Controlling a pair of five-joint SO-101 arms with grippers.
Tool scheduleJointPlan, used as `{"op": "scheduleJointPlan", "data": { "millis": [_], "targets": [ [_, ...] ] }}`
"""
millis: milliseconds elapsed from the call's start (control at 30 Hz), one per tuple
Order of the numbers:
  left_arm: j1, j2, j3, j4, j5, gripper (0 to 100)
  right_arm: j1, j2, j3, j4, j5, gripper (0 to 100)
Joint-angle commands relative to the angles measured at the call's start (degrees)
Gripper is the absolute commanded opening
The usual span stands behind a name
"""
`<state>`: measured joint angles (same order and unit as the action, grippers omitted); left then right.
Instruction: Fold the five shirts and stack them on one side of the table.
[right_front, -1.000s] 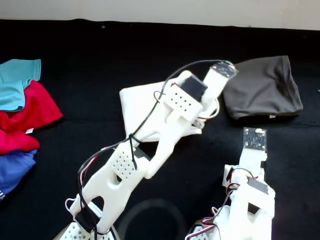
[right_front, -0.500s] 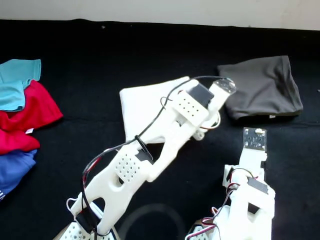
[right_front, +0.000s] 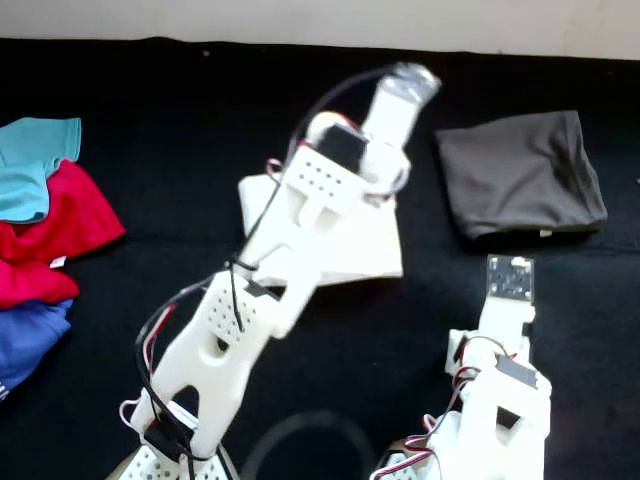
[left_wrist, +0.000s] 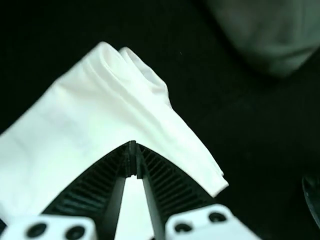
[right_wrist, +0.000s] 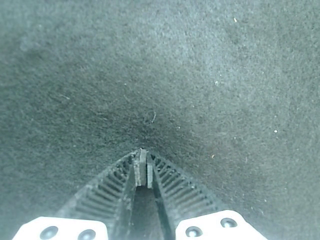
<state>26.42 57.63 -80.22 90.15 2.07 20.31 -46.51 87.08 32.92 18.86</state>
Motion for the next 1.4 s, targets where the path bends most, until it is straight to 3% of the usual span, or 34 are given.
{"op": "scheduleJointPlan", "data": {
  "millis": [0, 367, 533, 700, 1000, 1233, 1367],
  "targets": [
    [-2.42, 3.56, -2.51, -9.49, 0.35, 1, 1.27, -0.13, 0.4, -1.63, 0.09, 0.7],
    [-3.65, 15.43, -2.51, -27.78, 0.26, 1, 1.27, -0.13, 0.4, -1.63, 0.09, 0.7],
    [-3.56, 14.81, -3.38, -29.1, 0.26, 1, 1.27, -0.13, 0.4, -1.63, 0.09, 0.7],
    [-3.91, 11.38, -10.86, -18.9, 0.18, 1, 1.27, -0.13, 0.4, -1.63, 0.09, 0.7],
    [-4.0, -1.98, -14.99, 10.64, 0.09, 1, 1.63, -0.13, -0.04, -0.66, 0.18, 1.3],
    [-10.42, -15.25, -10.24, 12.22, 0.18, 1, -1.89, -0.13, -14.81, 16.66, -2.73, 1.3],
    [-14.02, -28.62, 3.03, 12.22, 0.18, 1, -7.08, -0.13, -26.33, 27.74, -2.99, 1.3]
  ]
}}
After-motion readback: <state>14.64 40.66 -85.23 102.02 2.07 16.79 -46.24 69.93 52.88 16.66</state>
